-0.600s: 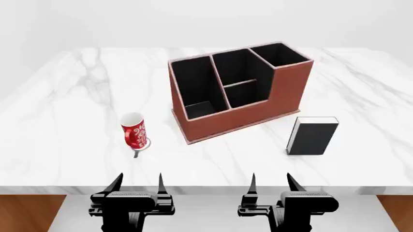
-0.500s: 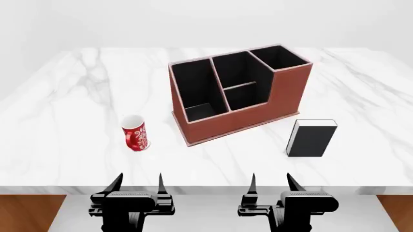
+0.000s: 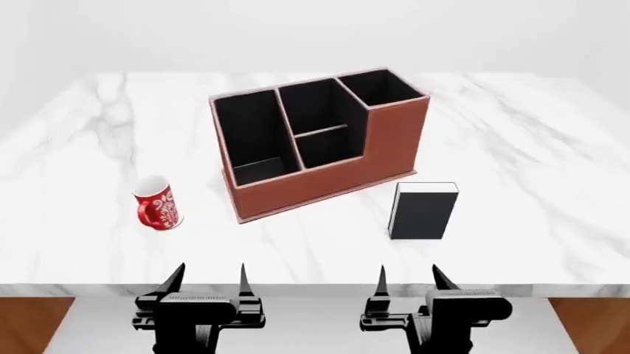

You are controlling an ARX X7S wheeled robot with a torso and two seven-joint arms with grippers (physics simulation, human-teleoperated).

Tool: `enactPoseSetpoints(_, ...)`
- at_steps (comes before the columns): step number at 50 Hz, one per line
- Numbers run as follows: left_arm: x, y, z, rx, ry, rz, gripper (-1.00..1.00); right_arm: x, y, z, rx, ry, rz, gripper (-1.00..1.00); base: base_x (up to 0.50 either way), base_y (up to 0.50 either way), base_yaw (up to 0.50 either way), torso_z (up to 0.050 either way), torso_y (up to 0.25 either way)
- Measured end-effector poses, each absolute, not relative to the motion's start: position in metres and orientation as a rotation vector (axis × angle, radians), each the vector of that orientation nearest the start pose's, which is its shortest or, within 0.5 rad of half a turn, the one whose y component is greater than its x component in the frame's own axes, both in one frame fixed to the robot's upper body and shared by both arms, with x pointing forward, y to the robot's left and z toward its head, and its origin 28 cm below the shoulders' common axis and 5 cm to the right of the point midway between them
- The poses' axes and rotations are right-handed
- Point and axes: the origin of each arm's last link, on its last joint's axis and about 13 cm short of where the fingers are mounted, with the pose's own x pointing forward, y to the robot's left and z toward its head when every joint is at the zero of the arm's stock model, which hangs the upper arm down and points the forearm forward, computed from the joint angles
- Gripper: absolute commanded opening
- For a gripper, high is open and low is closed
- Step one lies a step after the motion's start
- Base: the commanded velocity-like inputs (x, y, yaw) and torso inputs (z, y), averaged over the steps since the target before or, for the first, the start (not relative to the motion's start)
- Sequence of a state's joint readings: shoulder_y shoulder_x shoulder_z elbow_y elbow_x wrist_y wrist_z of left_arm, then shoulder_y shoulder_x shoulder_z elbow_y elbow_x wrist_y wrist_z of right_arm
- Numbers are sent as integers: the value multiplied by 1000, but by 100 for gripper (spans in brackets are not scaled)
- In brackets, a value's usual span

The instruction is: Pick up the book and place it in the back compartment of the caddy.

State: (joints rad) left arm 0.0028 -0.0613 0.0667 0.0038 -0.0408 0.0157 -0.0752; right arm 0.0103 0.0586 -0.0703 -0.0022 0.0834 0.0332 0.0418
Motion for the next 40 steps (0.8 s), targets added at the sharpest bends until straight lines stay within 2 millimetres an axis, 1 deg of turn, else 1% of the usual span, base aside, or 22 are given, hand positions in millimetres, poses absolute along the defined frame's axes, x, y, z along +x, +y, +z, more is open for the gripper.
enactPoseSetpoints(27,210,207,12,27,-17,13,100,213,-95,10,26,39,38,100,0,-495,0,0,0)
enactPoseSetpoints(40,209,207,13,28,-19,14,100,213,-95,11,20,47,33,100,0,0,0,0,0)
